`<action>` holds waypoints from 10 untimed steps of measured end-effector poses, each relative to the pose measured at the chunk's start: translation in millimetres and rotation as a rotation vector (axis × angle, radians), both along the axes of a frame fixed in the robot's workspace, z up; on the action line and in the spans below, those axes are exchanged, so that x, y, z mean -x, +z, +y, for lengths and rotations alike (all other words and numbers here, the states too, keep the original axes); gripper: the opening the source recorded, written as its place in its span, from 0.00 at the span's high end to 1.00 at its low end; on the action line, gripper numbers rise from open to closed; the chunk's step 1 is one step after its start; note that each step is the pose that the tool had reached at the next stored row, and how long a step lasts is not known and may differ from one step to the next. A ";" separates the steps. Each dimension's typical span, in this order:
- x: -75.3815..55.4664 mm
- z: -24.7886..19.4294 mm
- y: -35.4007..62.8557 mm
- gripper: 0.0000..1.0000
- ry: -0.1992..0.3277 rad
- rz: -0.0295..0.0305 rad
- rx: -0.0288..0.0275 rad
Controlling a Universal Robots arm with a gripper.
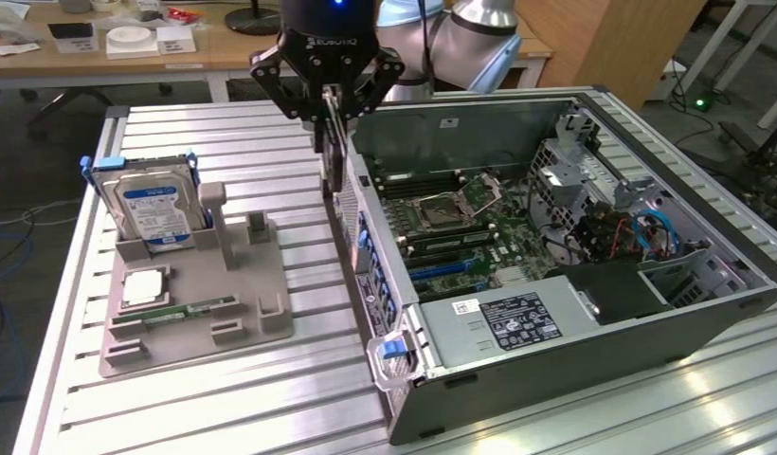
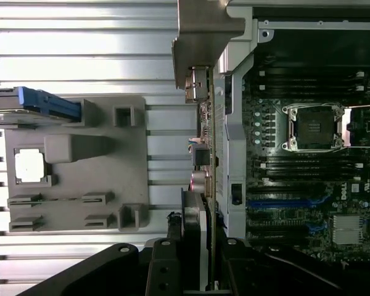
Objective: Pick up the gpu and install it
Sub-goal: 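Pick up the gpu and move the gpu toward the slot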
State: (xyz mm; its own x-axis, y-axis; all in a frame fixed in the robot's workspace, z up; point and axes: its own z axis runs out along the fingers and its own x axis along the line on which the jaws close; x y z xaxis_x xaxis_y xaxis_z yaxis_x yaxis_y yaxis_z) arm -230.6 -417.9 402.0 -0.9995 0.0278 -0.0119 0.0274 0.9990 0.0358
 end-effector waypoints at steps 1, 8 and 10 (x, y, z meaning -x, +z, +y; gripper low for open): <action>-2.0 0.0 0.0 0.72 0.000 0.0000 0.0000; -15.7 0.0 0.0 0.72 0.000 -0.0001 -0.0001; -19.6 0.0 0.0 0.72 0.000 0.0000 0.0000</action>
State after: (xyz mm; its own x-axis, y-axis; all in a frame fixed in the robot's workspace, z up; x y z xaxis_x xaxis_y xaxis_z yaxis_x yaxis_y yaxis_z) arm -211.1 -417.8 402.0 -0.9995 0.0279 -0.0120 0.0274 0.9990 0.0358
